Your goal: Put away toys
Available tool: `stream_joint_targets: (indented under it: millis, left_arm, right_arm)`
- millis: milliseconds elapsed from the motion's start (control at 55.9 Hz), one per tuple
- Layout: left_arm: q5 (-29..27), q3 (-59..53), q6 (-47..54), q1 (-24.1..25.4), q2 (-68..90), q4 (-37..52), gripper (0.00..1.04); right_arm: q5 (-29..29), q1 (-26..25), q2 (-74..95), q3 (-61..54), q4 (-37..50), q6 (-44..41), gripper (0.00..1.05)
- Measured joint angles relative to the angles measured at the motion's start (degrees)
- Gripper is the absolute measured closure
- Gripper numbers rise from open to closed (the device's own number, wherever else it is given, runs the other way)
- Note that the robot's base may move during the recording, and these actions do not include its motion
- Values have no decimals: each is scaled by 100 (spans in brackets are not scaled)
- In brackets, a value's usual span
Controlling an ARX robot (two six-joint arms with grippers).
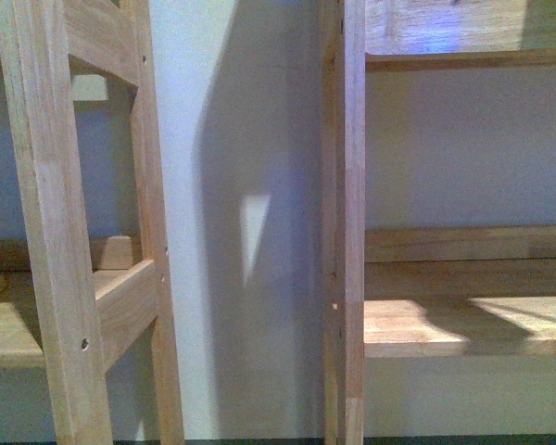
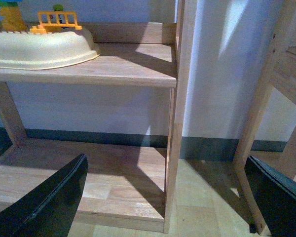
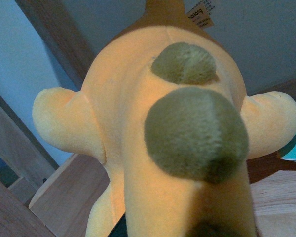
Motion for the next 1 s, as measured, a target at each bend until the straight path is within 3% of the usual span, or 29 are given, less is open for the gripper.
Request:
stream_joint_targets:
  millis: [358,608,894,930,1001]
  left_arm:
    - [0,0,0,0,0,0,6]
    - [0,0,0,0,0,0,6]
    - [0,0,0,0,0,0,6]
    - [0,0,0,0,0,0,6]
    - [0,0,0,0,0,0,6]
  right_arm:
    - [-44,354,0,-177,238,7,98]
    - [-59,354,0,-229,273,-101,53]
    - [-170,310,-2,-358,479,-184,15]
    - [-184,293,-15,-387,553,-201,6]
    - [-179,286,-83,-470,654,-227,7]
